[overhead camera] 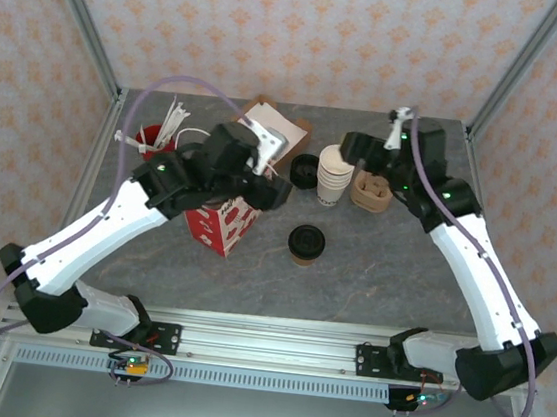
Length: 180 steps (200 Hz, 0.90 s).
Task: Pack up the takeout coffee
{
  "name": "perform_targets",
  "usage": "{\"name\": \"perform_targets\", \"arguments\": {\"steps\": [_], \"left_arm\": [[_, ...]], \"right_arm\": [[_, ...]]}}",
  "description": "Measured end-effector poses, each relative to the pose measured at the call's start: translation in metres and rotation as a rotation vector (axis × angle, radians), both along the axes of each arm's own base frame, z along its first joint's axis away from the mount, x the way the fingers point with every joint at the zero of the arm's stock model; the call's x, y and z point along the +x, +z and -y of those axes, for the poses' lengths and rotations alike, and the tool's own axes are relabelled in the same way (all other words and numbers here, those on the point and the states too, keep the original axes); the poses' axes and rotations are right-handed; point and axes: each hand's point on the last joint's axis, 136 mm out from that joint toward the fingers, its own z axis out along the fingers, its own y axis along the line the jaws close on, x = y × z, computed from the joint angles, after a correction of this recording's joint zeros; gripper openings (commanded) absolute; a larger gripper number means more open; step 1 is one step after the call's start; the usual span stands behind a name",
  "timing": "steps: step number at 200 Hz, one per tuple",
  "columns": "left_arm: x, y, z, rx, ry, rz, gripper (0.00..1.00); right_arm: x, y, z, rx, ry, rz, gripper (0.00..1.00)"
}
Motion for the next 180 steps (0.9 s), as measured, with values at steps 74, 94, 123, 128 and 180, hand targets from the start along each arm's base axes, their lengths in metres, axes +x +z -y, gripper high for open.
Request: {"name": "perform_targets", "arguments": {"steps": [74,94,123,128,180], "left_arm": [[-0.032,-0.103,0.066,0.370,-0.206,-0.236,0.77],[-0.030,-0.127,0.070,0.446,-0.226,-0.283,0.81],[-0.026,-0.153,0.074,0.530,-0.250,-0.332,0.84],[-0.025,-0.157,0.075,0.540,-0.255,-0.339,0.84],[-0.005,-0.194,0.070,0.601,-0.249,-0.425,0.86]], "right_arm": [[-0.011,-0.099,0.095,-0.032,-0.316,-0.203,0.96],[-0.017,-0.110,0.100,-0.051,-0.334,-0.219,0.98],[-0.025,-0.123,0.107,-0.083,-0.357,-0.236,0.98],[-0.026,-0.126,0.108,-0.087,-0.359,-0.241,0.98],[-0.028,-0.134,0.109,-0.110,-0.351,-0.255,0.98]]}}
